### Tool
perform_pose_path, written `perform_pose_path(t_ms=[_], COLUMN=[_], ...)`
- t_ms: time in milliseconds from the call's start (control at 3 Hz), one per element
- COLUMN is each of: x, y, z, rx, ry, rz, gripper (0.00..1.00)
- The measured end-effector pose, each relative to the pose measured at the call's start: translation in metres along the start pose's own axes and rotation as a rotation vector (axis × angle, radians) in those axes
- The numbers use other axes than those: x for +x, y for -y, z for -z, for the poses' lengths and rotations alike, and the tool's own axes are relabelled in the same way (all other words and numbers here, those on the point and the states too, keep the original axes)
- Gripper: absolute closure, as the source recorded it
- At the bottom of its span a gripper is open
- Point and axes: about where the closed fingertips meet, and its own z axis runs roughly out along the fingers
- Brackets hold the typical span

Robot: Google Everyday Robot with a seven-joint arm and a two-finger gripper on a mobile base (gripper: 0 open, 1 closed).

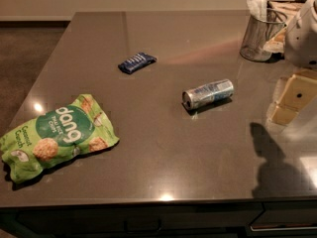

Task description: Move redbull can near green rice chip bag

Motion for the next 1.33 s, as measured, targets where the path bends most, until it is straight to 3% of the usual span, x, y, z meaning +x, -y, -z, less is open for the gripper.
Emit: perform_pose_path(t_ms=[333, 1000, 1333], x=[-0.001, -0.036, -0.044], y=[0.001, 0.016, 0.038], z=[-0.001, -0.049, -0.081], rx=[0.002, -0.033, -0.051], ry=[0.003, -0.037, -0.051], rz=[0.003, 0.139, 0.202], gripper=[0.0, 0.0, 0.0])
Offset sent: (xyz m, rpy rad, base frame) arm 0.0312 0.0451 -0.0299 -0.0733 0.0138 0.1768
